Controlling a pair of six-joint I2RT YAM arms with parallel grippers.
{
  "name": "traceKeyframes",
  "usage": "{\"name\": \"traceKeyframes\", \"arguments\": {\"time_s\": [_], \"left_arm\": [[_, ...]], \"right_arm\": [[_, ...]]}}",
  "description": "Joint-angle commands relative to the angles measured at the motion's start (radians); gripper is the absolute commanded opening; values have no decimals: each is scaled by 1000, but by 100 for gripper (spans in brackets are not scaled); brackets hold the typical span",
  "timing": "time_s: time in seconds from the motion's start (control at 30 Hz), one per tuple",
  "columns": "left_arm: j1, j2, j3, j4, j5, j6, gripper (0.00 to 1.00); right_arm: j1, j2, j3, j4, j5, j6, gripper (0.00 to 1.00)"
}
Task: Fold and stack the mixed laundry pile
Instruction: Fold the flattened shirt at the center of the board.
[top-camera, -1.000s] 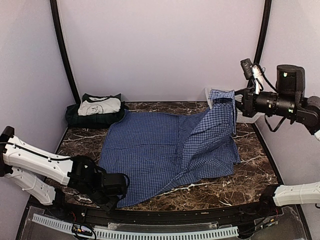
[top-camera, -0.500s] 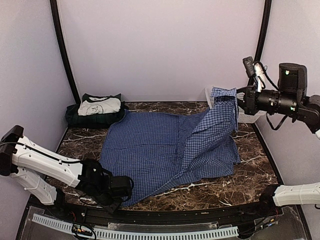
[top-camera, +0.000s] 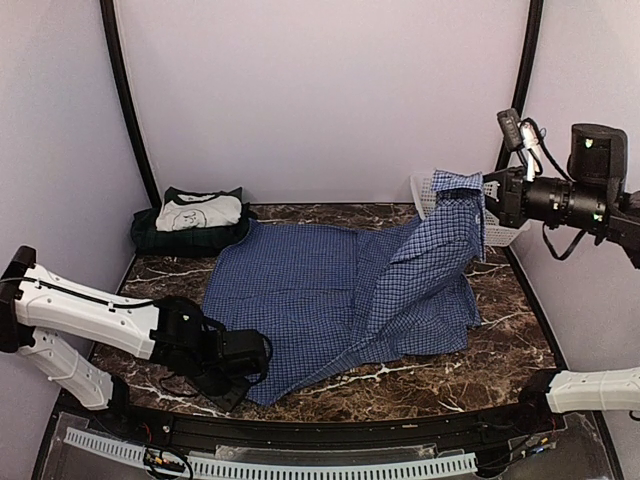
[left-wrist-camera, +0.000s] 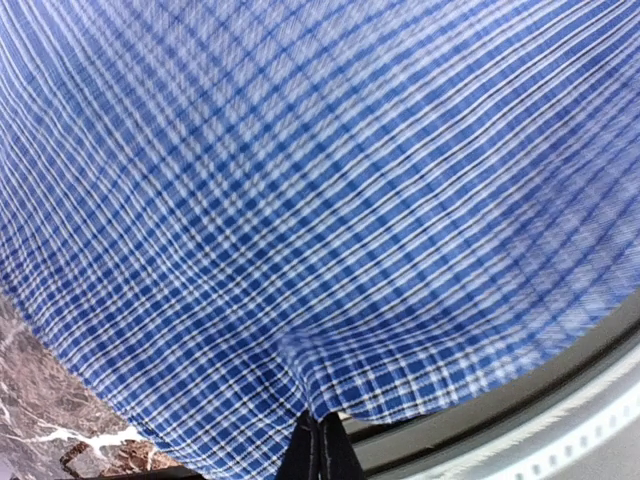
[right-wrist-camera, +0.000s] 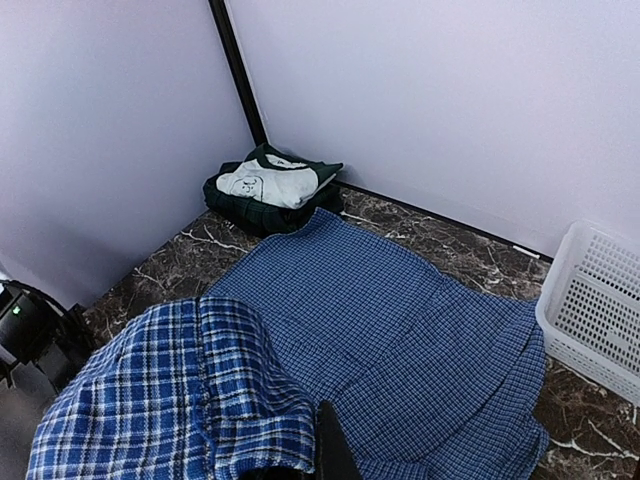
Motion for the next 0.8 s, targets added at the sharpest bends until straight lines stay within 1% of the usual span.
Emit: {"name": "traceKeyframes", "arguments": {"time_s": [0.0,0.17,0.23,0.3,0.4,0.43,0.5,0.6,0.77], "left_arm": [[41,-53,112,-140,-41,36,0],[167,-123,155,-176,-66,107,0],[230,-132,179,-191,-83,151,0],[268,-128,203,-195,-89,178,0],[313,-101,238,-179,-102,217,0],[347,-90,249,-182,-113,243,0],[397,-62,282,-175,-135,288,0],[472,-25,316,-134,-123,358,0],[576,60,385,-70,-127,481,0]], "right_arm": [[-6,-27,45,2,21,20,0],[-6,-12,86,-16,88,20,0],[-6,-1,88,-27,106,21,0],[-6,0,78,-29,106,24,0],[-6,-6,59,-23,122,29,0],[-6,-5,58,-26,133,31,0],[-6,3,66,-35,188,28,0],[-6,18,91,-34,250,9,0],[-13,103,135,-4,285,-41,0]]}}
